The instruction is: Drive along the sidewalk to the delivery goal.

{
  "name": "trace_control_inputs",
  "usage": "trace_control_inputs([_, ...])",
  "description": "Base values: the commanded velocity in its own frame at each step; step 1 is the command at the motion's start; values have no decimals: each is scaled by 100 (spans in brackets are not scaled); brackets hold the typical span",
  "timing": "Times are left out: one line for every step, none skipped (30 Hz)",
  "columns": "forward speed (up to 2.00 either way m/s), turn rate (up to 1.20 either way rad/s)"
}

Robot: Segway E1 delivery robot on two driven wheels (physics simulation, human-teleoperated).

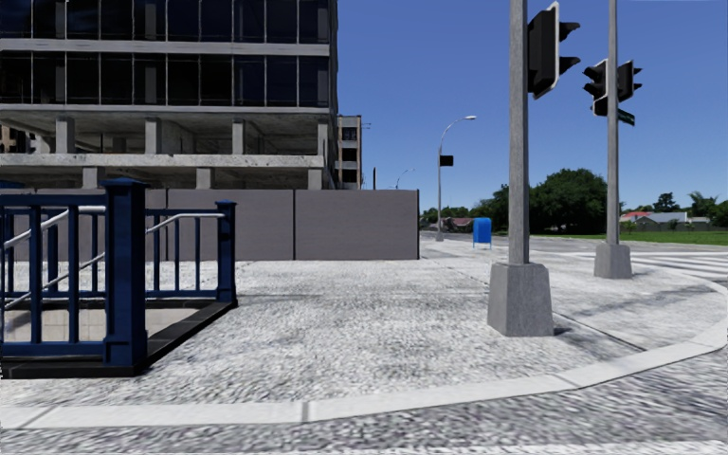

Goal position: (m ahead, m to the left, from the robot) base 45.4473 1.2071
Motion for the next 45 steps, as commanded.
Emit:
trace_control_inputs([150, 0])
trace_control_inputs([150, 0])
trace_control_inputs([146, 0])
trace_control_inputs([145, 0])
trace_control_inputs([145, 0])
trace_control_inputs([145, 0])
trace_control_inputs([144, 0])
trace_control_inputs([144, 0])
trace_control_inputs([144, 0])
trace_control_inputs([144, 0])
trace_control_inputs([144, 0])
trace_control_inputs([144, 0])
trace_control_inputs([144, 0])
trace_control_inputs([145, 0])
trace_control_inputs([152, 0])
trace_control_inputs([152, 0])
trace_control_inputs([170, 0])
trace_control_inputs([185, 0])
trace_control_inputs([185, 0])
trace_control_inputs([191, 0])
trace_control_inputs([193, 0])
trace_control_inputs([193, 0])
trace_control_inputs([193, 0])
trace_control_inputs([193, 0])
trace_control_inputs([193, 0])
trace_control_inputs([193, 0])
trace_control_inputs([193, -5])
trace_control_inputs([193, -24])
trace_control_inputs([193, -40])
trace_control_inputs([193, -40])
trace_control_inputs([192, -45])
trace_control_inputs([192, -46])
trace_control_inputs([192, -46])
trace_control_inputs([192, -47])
trace_control_inputs([192, -47])
trace_control_inputs([192, -47])
trace_control_inputs([192, -47])
trace_control_inputs([192, -47])
trace_control_inputs([192, -47])
trace_control_inputs([192, -47])
trace_control_inputs([192, -47])
trace_control_inputs([192, -47])
trace_control_inputs([191, -45])
trace_control_inputs([191, -45])
trace_control_inputs([191, -43])
